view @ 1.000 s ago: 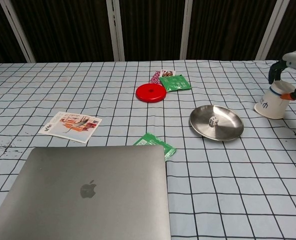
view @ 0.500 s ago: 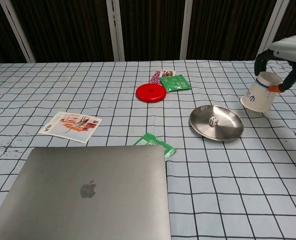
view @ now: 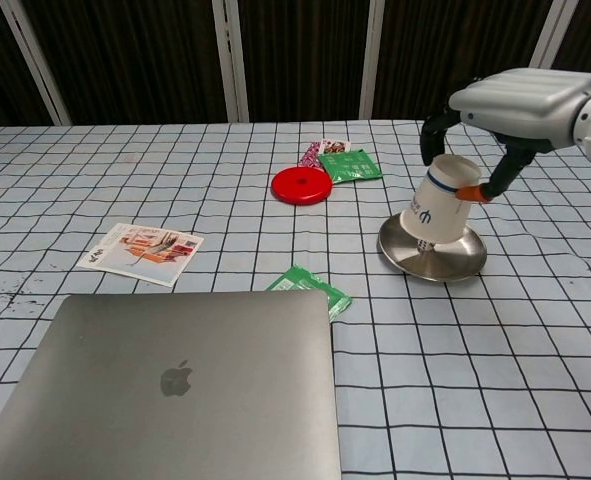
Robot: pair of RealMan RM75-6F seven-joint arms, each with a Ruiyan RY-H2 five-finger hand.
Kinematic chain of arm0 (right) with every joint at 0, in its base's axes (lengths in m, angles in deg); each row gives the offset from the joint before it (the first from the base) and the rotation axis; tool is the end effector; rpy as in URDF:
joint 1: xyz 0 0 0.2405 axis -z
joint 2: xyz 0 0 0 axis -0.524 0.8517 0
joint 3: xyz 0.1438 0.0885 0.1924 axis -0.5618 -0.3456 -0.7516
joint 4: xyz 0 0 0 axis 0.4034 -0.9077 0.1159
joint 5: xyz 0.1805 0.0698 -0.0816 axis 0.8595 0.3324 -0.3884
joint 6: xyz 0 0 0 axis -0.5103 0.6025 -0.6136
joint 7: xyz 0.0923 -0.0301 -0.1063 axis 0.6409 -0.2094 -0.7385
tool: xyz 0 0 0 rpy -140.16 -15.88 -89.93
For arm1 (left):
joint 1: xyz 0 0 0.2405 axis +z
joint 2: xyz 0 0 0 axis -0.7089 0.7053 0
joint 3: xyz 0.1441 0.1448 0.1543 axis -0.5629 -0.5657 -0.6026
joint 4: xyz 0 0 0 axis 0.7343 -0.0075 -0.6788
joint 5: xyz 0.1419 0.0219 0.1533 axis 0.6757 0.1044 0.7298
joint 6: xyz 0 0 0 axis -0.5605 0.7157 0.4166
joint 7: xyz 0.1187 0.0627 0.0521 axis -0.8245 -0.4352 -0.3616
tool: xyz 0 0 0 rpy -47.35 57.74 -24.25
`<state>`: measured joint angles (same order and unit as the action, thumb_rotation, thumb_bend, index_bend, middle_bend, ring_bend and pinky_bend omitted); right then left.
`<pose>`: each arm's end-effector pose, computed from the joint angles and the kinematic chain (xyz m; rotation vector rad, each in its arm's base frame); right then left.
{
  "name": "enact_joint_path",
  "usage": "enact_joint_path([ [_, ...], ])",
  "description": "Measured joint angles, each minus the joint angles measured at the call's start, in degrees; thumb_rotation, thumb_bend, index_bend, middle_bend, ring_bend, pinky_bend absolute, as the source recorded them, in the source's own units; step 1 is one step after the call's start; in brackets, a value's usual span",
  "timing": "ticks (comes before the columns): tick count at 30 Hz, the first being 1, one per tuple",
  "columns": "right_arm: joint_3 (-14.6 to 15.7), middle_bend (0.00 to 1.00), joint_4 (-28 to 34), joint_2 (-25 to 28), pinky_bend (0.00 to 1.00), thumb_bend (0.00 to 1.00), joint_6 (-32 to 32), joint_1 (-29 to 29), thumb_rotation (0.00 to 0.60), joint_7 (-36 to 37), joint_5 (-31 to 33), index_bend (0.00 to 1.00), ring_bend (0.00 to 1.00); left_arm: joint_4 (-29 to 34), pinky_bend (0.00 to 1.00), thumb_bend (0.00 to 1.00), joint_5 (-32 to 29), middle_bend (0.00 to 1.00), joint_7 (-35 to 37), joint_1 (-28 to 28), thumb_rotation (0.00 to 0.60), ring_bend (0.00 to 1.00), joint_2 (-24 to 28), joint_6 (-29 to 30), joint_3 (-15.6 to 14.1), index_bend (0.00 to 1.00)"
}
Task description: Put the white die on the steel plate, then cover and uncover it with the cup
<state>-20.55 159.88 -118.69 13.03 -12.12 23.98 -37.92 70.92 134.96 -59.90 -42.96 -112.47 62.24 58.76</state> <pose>-0.1447 -0.3612 0.0422 1.9766 -0.5761 0.8400 -0.3004 0.1342 0.1811 -1.3536 -0.8160 -0.8117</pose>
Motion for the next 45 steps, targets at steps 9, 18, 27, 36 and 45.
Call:
enact_joint_path([
  [9, -0.1, 0.47, -1.17, -3.21, 0.0, 0.39, 0.32, -1.3, 0.6, -1.84, 1.34, 0.43, 0.22, -0.12, 0.13, 0.26, -0.3, 0.0, 0.38, -0.01, 0.6, 0.0, 0.11, 0.07, 0.2, 0.23],
  [18, 0.47, 0.47, -5.5, -4.9, 0.0, 0.39, 0.14, -1.46, 0.6, -0.86, 1.46, 0.43, 0.22, 0.0, 0.13, 0.26, -0.54, 0.0, -0.19, -0.03, 0.6, 0.0, -0.12, 0.03, 0.29, 0.23],
  [27, 1.48, 0.47, -8.13, -6.08, 0.0, 0.39, -0.11, -1.29, 0.6, 2.51, 0.1, 0.43, 0.22, 0.31, 0.13, 0.26, -0.57, 0.0, -1.23, -0.22, 0.6, 0.0, -0.45, -0.47, 0.16, 0.23],
  [36, 1.7, 0.47, -9.46, -6.88, 0.0, 0.39, 0.37, -1.2, 0.6, 3.7, -0.56, 0.43, 0.22, 0.34, 0.13, 0.26, -0.7, 0.0, -1.48, -0.31, 0.6, 0.0, -0.57, -0.63, 0.18, 0.23],
  [45, 2.36, 0.47, -12.43, -8.53, 0.0, 0.39, 1.11, -1.17, 0.6, 3.43, -1.72, 0.43, 0.22, 0.37, 0.13, 0.26, -0.65, 0.0, -1.74, -0.32, 0.6, 0.0, -0.62, -0.64, 0.12, 0.23],
])
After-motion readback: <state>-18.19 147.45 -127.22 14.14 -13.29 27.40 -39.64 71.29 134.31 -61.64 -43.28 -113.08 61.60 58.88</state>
